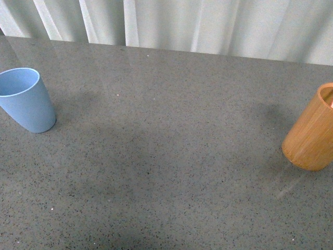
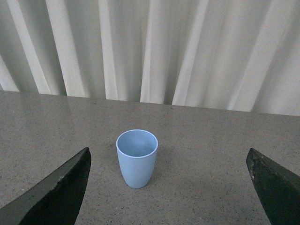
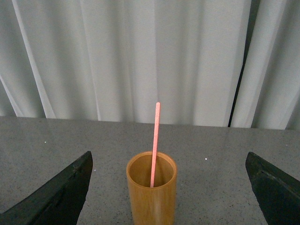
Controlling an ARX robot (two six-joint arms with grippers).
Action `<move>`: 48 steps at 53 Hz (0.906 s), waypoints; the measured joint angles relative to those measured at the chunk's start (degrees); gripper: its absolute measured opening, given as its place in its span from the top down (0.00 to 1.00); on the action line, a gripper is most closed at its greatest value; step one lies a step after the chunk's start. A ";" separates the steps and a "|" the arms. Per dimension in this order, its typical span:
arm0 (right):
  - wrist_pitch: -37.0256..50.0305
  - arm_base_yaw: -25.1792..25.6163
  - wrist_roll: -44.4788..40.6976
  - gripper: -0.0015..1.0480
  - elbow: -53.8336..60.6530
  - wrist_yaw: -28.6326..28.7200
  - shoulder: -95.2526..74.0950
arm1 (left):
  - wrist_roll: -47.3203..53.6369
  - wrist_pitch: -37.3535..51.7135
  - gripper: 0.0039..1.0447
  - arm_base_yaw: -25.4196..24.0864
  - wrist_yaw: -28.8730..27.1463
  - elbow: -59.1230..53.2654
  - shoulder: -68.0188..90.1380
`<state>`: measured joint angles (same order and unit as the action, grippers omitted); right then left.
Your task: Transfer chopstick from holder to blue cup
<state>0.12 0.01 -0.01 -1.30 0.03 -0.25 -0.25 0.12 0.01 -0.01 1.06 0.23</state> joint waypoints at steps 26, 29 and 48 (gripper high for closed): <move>0.00 0.00 0.00 0.10 0.00 0.00 0.00 | 0.00 0.00 0.06 0.00 0.00 0.00 0.00; 0.00 0.02 0.00 0.10 0.00 -0.02 0.00 | -3.54 -10.84 0.06 -0.66 4.83 4.55 6.75; -0.02 0.00 0.00 0.10 0.00 0.00 0.00 | -12.81 -3.87 0.06 -3.63 4.09 38.07 76.48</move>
<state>0.10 0.01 -0.01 -1.30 0.03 -0.25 -13.06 -3.75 -3.62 4.08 39.13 76.71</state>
